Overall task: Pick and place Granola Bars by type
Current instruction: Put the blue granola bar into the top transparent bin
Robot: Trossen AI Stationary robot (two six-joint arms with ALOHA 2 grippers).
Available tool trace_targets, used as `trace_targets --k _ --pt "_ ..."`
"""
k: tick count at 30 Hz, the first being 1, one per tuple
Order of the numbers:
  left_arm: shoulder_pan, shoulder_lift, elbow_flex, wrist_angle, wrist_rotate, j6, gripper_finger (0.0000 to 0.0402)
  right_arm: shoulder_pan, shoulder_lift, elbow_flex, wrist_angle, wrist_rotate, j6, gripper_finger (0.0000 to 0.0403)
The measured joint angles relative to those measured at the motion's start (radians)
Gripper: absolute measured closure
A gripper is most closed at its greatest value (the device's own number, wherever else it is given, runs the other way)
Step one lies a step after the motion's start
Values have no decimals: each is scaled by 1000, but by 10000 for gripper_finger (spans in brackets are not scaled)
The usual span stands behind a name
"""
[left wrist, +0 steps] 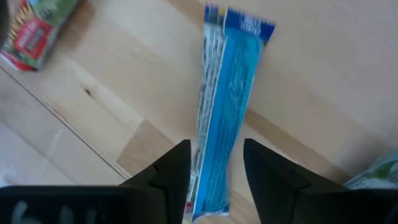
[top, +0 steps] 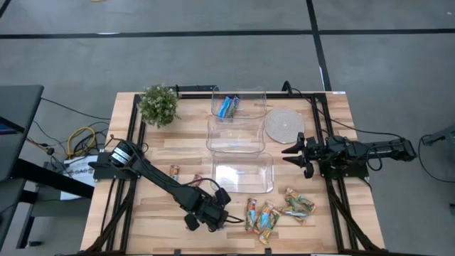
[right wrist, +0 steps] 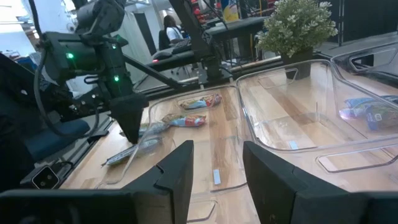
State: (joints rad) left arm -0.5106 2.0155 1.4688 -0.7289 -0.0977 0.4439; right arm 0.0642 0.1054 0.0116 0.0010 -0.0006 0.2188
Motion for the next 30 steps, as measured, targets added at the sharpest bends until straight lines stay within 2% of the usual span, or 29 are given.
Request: trace_targets --k 8,14,18,30 --pt "-2 -2 -76 95 -72 15 211 0 0 0 0 0 0 270" --pt "-2 -2 -99 115 -50 16 211 0 0 0 0 0 0 269" --pt "-10 -2 -115 117 -14 16 232 0 0 0 0 0 0 270" --pt "-16 -2 -116 130 -23 15 345 0 0 0 0 0 0 269"
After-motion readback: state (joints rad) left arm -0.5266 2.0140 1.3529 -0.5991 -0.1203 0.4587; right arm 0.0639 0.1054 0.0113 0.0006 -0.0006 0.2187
